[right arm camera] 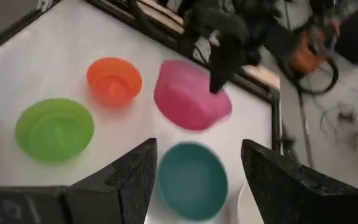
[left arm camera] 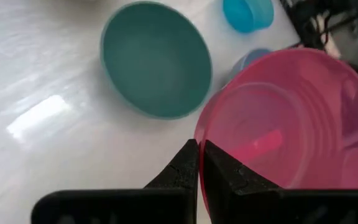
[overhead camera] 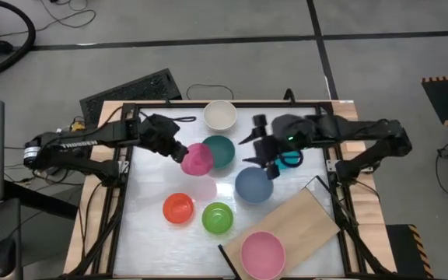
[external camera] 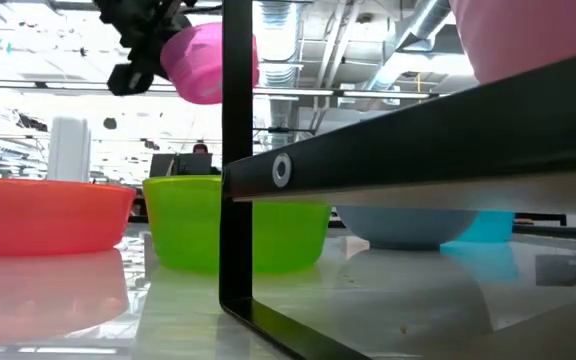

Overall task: Place and stack bowls onto a shelf
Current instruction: Put the pink bowl on the shelf

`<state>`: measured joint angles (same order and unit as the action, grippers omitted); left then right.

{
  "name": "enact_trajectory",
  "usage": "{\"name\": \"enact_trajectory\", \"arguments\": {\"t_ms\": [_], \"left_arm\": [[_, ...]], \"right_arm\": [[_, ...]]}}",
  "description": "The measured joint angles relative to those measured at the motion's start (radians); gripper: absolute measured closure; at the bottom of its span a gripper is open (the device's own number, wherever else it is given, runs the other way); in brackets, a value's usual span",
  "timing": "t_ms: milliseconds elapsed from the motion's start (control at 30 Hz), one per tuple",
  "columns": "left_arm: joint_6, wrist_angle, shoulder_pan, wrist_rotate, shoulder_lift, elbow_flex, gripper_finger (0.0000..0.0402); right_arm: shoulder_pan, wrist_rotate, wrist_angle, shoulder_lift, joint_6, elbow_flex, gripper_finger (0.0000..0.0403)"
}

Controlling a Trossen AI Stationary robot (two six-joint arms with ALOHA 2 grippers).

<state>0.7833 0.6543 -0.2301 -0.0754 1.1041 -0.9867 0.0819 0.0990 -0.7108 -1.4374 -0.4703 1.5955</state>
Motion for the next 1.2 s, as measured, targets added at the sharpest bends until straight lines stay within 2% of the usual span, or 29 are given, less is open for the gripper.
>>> {"name": "enact_trajectory", "arguments": {"t_ms": [167,333,567,833,1033,1200], "left_arm": [[-0.073,0.101,-0.001,-0.011,0.110,-0.112,0.0401],[-0.122,0.126,-0.002,-0.060,0.205,-0.195,0.0401],[-0.184,0.148,-0.002,-0.118,0.283,-0.300,0.0401],[-0.210,0.197,-0.002,-0.126,0.307,-0.346,0.0401],[-0.276,0.205,-0.008,-0.259,0.305,-0.346,0.0401],[-0.294,0.210,-0.005,-0.285,0.305,-0.346,0.0401]], "right_arm": [[0.029,-0.025,-0.030,-0.124,-0.129,0.103,0.0143],[0.014,-0.149,-0.071,-0.216,-0.209,0.194,0.0143],[-0.023,-0.288,-0.155,-0.298,-0.261,0.224,0.0143],[-0.038,-0.257,-0.207,-0.321,-0.363,0.225,0.0143],[-0.031,-0.257,-0.225,-0.323,-0.416,0.226,0.0143],[-0.027,-0.251,-0.231,-0.333,-0.450,0.225,0.0143]]}}
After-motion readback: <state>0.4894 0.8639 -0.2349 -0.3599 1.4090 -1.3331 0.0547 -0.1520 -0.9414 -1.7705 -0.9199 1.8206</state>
